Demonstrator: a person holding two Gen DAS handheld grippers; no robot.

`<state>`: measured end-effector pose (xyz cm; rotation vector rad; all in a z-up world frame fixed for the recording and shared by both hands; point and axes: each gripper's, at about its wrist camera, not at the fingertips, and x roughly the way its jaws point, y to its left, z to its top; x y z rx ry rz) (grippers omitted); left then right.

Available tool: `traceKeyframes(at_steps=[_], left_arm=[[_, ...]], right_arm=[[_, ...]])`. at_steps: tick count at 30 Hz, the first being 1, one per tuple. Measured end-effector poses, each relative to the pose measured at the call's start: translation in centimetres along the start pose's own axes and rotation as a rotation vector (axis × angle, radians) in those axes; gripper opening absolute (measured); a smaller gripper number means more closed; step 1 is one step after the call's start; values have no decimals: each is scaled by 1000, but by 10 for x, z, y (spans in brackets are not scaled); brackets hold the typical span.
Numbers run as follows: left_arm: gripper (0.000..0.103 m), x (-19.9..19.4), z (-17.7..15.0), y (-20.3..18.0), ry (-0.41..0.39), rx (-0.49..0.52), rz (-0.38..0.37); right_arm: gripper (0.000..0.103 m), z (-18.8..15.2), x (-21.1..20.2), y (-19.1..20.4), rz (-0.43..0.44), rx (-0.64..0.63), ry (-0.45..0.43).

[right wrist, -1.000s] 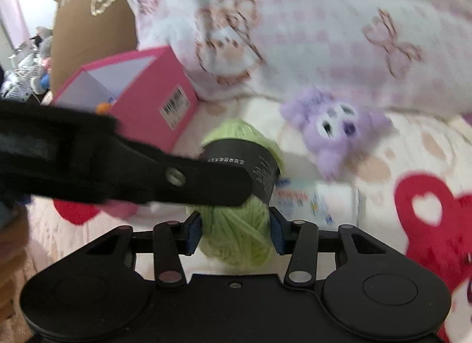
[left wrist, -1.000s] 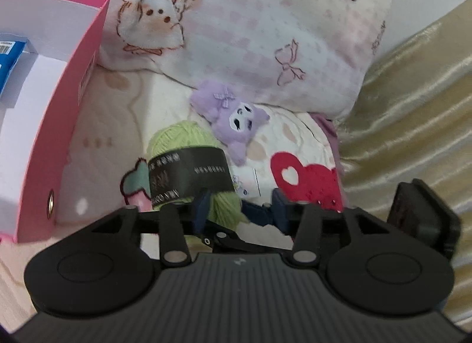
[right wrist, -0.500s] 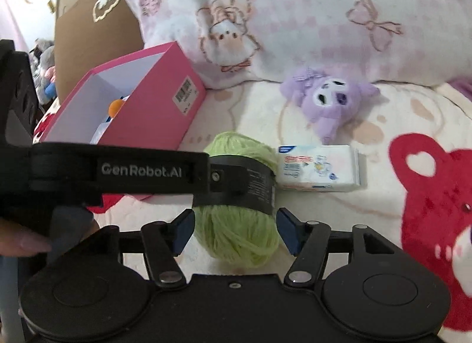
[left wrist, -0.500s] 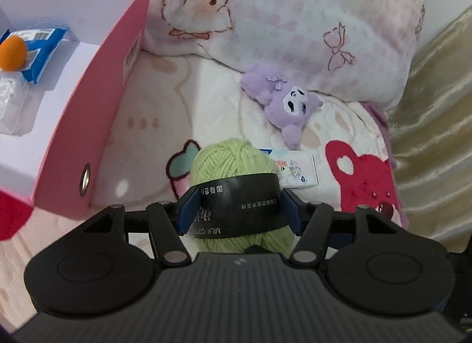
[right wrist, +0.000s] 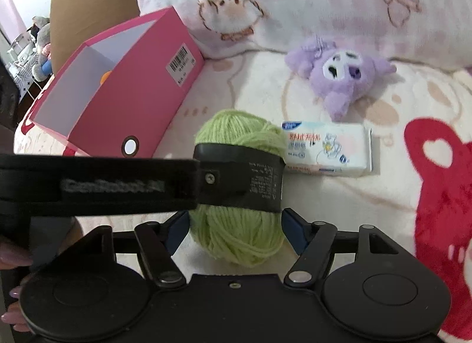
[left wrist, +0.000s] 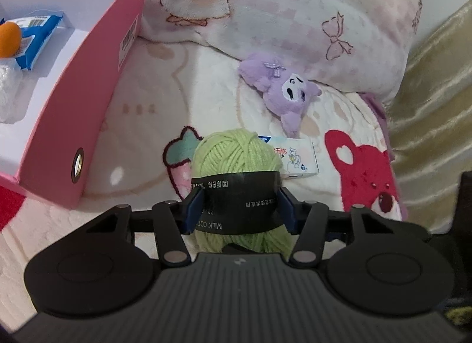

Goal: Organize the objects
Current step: 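Lift the green yarn ball with the left gripper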

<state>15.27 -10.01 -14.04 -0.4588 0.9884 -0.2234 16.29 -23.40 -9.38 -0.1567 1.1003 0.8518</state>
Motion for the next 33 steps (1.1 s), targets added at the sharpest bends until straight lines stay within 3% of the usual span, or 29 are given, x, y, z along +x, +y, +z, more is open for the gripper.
traceKeyframes(at_steps=[2,4,12,21,33], left_arm=[[51,1,-1,-2,-2,13,0],[51,2,-3,-1,-6,7,1],[49,-6,-6,-8,37,24,0],[48,-38,-19,-7,21,-4,-8],[48,-77,-18,-20,26,43,-10]], right_arm=[[70,1,3,-1,11,11,7],[61,2,0,1,16,15,8],[52,-6,-3,9,-15,-37,9],[51,-19,-26,37,-37,-159,-27],[51,-35,-60,49,50,-128,-108]])
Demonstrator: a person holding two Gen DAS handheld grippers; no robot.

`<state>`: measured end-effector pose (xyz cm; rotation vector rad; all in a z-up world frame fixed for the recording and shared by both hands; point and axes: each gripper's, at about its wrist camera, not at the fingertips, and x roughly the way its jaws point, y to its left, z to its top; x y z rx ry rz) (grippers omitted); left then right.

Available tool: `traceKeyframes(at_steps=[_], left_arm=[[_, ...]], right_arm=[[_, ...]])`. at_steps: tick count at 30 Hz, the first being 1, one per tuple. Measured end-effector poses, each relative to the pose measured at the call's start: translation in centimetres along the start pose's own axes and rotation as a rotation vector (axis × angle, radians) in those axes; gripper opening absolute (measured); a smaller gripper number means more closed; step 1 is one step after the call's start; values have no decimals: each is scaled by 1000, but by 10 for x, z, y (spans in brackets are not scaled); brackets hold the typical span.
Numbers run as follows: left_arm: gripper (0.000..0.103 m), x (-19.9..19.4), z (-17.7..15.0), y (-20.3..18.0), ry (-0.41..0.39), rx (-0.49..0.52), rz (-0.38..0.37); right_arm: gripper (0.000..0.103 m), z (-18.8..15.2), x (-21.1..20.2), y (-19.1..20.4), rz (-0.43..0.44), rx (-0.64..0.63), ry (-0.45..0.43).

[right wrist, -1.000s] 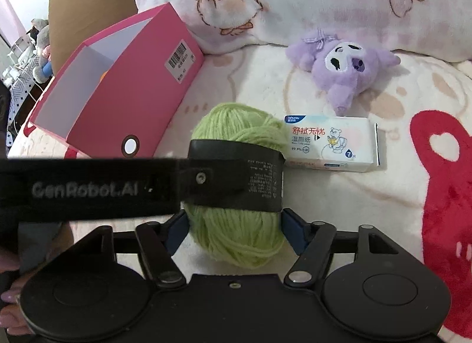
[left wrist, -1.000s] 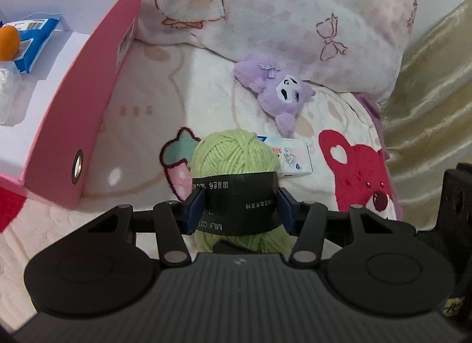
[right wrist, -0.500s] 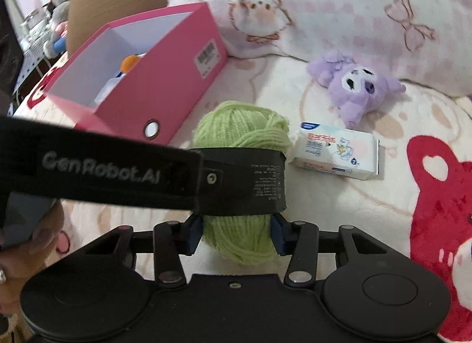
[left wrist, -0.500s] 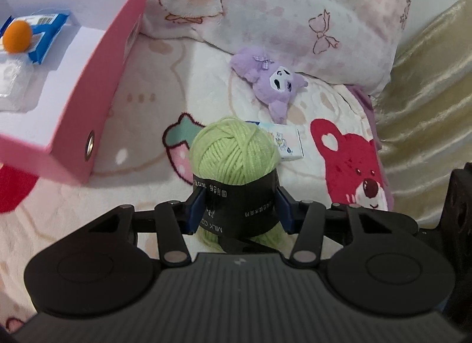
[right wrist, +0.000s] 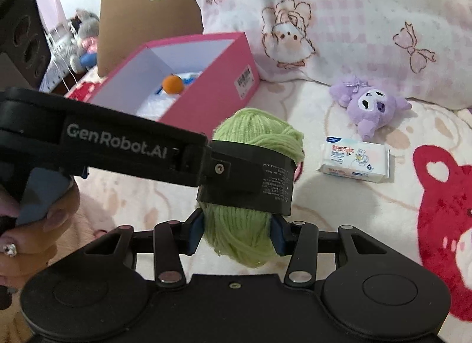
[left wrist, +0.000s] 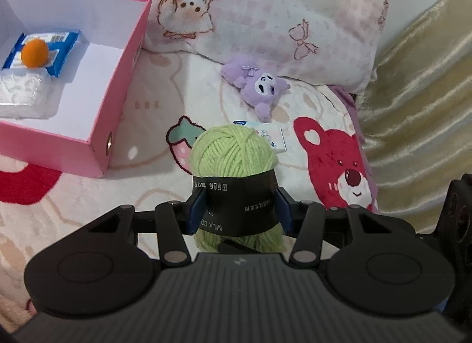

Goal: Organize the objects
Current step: 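Lift the green yarn ball with the left gripper, then carry the yarn ball with the left gripper over the pink box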

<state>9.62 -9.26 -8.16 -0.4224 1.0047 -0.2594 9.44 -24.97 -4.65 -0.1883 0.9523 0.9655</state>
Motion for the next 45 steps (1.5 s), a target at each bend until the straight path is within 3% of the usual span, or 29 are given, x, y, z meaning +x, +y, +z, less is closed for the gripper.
traceKeyframes(at_steps=[9,19,30,45], left_arm=[[48,-26,2,-2,87,58,0],[48,-82,-5,2,98,64,-16],[48,-134,-8,13,36,39,-18],[49,-206,12,30,-158,31,-19]], right_arm=[[53,-8,-18,12,94,82,9],[51,-1,-47,50,118,127,41],[51,10,-62,89,125,70,45],[52,53,-82,134,166,-14,-55]])
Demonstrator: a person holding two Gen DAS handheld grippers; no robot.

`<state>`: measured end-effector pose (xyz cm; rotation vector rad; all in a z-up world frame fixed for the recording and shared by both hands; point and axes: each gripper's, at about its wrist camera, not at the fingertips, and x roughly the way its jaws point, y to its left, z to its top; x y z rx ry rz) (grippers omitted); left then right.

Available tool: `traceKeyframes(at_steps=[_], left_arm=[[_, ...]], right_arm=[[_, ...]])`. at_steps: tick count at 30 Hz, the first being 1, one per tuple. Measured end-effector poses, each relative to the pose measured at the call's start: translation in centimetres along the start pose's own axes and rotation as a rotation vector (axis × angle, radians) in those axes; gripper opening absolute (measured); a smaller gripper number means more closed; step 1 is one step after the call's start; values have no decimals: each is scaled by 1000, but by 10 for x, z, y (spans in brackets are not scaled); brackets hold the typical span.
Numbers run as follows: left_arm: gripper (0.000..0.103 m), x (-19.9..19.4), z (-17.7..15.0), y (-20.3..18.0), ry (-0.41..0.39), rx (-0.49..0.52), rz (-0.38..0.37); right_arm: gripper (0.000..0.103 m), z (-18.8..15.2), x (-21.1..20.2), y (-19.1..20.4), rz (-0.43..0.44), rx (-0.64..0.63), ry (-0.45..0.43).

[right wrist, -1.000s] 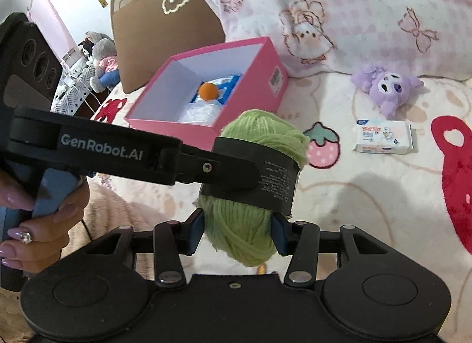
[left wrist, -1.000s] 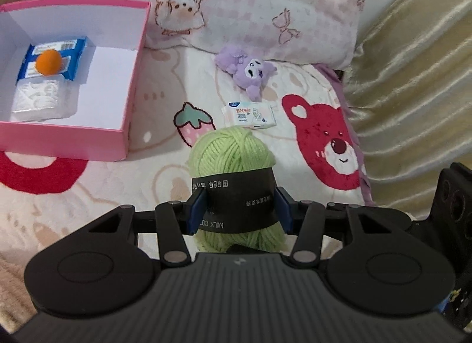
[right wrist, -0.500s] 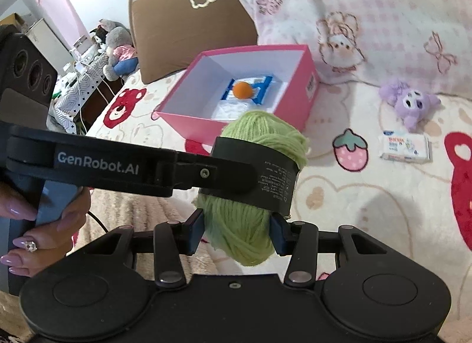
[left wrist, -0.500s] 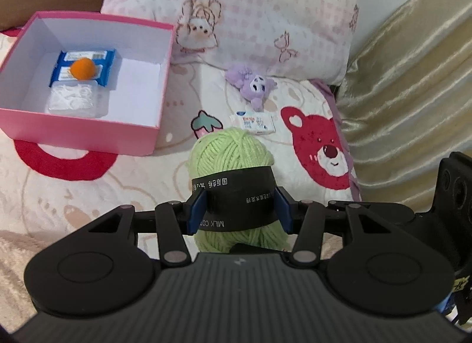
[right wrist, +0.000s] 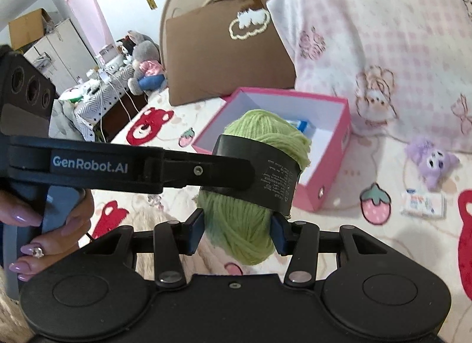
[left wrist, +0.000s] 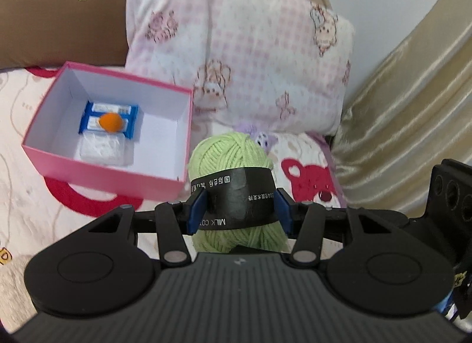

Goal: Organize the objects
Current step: 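Carry the yarn ball with the left gripper over the pink box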

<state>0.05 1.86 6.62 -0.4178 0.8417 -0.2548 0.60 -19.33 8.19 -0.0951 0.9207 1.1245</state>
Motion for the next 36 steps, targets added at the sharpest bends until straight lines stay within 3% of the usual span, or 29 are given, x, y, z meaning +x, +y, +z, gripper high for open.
traceKeyframes(at_steps=[12,14,18,24,29,33,36], left_arm=[[49,21,32,33,-19,-59,24],[48,29,38,35,-28,-29,28],[48,48,53,45,-37,-38,58],[48,89,78,69,-40,-81,43],[48,129,94,77,-7,-26,51],[48,161,97,95,29,-75,39],[49,173,93,109,-9,-118,43]], right_arm=[[53,39,41,0,-41,-24,14],[53,46,50,-5,-47,-16,17],[53,63,73,-29,20,65,15],[53,84,107,-54,-6,95,2],[52,92,140,-79,-21,163,7],[51,94,164,-92,-68,199,19],[51,92,177,-92,-85,172,-11]])
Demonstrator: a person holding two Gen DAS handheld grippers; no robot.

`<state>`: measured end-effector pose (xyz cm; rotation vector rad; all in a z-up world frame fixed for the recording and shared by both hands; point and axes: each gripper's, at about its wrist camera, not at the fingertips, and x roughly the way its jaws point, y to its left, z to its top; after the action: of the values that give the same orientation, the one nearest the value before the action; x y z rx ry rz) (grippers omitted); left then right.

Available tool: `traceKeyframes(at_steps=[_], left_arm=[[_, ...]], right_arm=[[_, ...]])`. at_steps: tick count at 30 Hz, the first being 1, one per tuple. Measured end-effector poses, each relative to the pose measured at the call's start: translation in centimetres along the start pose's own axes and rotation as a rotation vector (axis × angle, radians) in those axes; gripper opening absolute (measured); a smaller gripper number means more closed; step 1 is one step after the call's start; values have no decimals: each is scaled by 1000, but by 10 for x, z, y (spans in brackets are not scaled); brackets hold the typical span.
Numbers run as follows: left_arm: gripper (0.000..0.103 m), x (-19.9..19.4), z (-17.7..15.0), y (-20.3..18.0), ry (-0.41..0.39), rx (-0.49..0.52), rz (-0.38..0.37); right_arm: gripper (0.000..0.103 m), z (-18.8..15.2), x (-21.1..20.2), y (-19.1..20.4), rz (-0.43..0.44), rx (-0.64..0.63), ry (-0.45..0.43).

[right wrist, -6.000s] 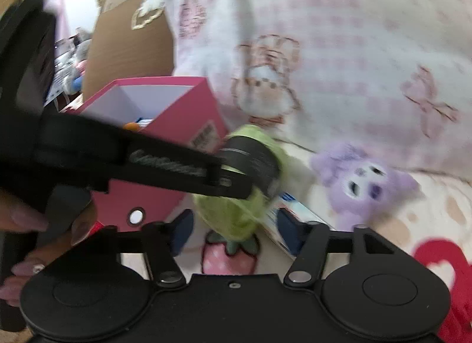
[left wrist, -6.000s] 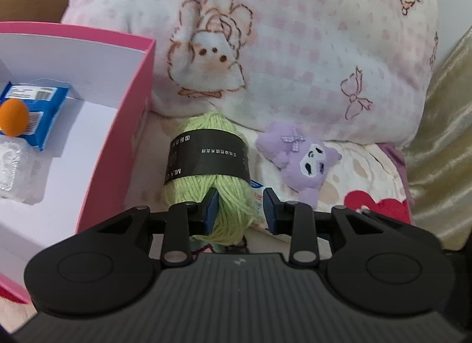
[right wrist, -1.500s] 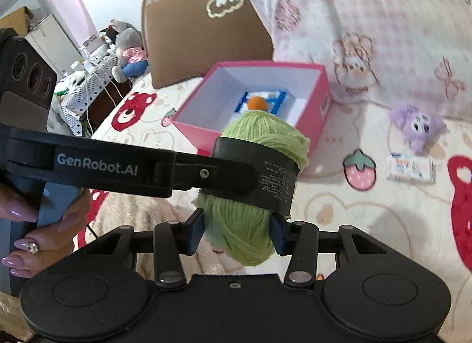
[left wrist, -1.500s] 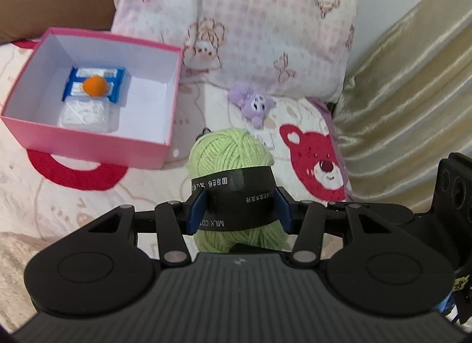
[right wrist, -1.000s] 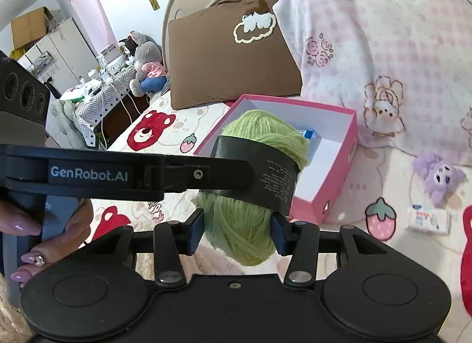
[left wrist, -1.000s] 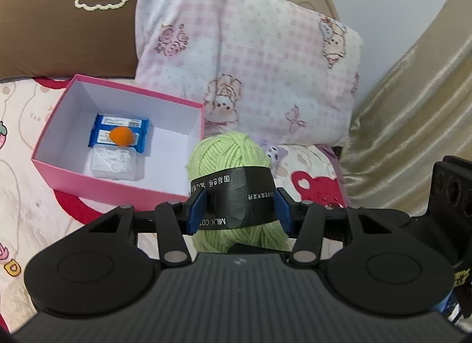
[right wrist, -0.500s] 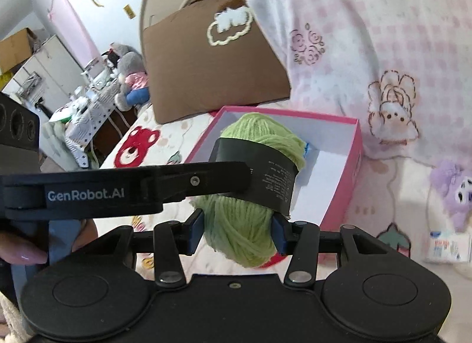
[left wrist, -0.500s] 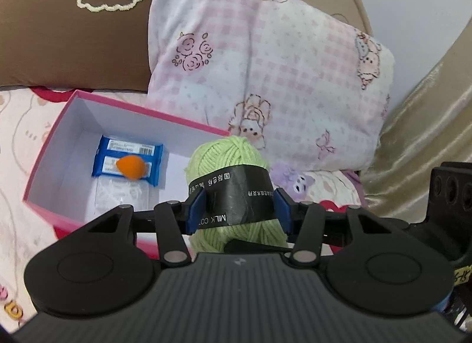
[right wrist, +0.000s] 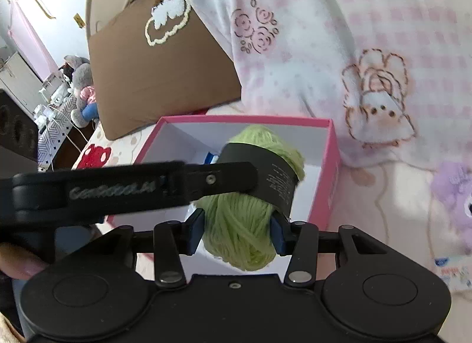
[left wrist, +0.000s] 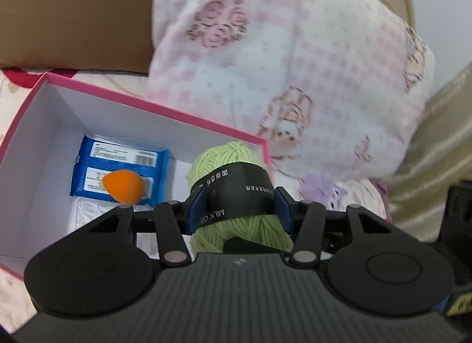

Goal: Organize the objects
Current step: 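Carry the yarn ball with the left gripper over the pink box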

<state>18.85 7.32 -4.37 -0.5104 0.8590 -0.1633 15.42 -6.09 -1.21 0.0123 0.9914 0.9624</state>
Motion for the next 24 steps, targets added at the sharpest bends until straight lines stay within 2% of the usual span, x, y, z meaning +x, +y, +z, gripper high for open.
traceKeyframes(at_steps=[2,9,17,24], left_arm=[[49,4,-5,7,-10,0,-9],[50,22,-7,33,-20,-41,-44],[50,44,-9,42,-2,-57,-28],[49,57,-5,54,-5,-106,-44]], right_arm=[[50,-9,4,2,-2,-24,-32],[47,-26,23,18,-100,-207,-89],[46,-28,44,16,-177,-286,-77],[47,-30,56,27,-264,-401,-84]])
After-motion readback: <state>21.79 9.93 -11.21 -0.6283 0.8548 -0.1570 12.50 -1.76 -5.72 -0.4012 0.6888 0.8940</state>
